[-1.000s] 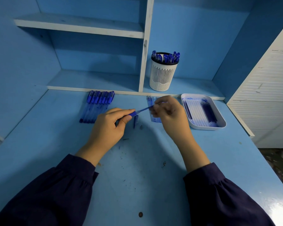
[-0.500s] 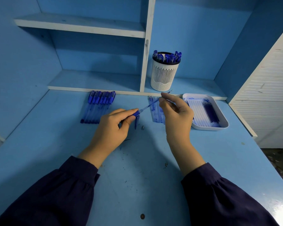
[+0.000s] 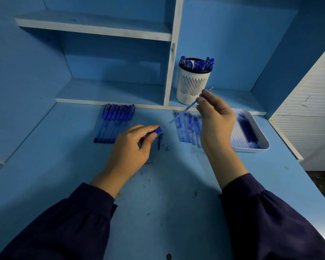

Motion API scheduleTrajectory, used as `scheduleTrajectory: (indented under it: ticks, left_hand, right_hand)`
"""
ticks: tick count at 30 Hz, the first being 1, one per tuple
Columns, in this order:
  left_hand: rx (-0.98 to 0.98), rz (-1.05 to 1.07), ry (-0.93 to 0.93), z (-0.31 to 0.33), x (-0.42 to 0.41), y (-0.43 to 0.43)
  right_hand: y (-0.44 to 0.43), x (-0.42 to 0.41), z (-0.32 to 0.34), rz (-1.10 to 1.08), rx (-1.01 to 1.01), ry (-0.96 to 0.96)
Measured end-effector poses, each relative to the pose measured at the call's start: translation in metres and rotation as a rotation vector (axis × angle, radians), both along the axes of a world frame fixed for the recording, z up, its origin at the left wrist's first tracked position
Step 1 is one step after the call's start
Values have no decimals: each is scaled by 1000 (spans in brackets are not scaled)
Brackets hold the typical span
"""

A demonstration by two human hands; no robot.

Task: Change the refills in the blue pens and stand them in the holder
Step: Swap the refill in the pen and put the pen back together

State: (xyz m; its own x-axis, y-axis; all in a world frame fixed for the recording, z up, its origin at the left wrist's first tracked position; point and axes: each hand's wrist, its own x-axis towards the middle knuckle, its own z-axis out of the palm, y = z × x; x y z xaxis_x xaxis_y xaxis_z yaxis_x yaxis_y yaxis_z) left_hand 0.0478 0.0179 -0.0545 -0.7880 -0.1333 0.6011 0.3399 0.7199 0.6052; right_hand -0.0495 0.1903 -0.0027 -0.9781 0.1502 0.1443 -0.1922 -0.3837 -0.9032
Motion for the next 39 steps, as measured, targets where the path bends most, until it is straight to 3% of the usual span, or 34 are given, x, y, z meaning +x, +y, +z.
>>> scheduleTrajectory:
  ticks: [8, 15, 25, 32, 39]
  left_hand:
    - [-2, 61, 35, -5, -10, -4]
    - [-13, 66, 56, -6, -14, -5]
    - [2, 67, 30, -6, -16, -6]
    - [-29, -41, 86, -4, -8, 3]
    - [-73, -141, 134, -1, -20, 20]
  right_hand:
    - [-4, -46, -3, 367, 735, 19]
    - [-17, -60, -3, 416, 1175, 79]
    - [-18, -56, -10, 301, 1265, 139]
    - [34, -45, 11, 174, 1224, 204]
    - [104, -42, 11, 73, 1310, 61]
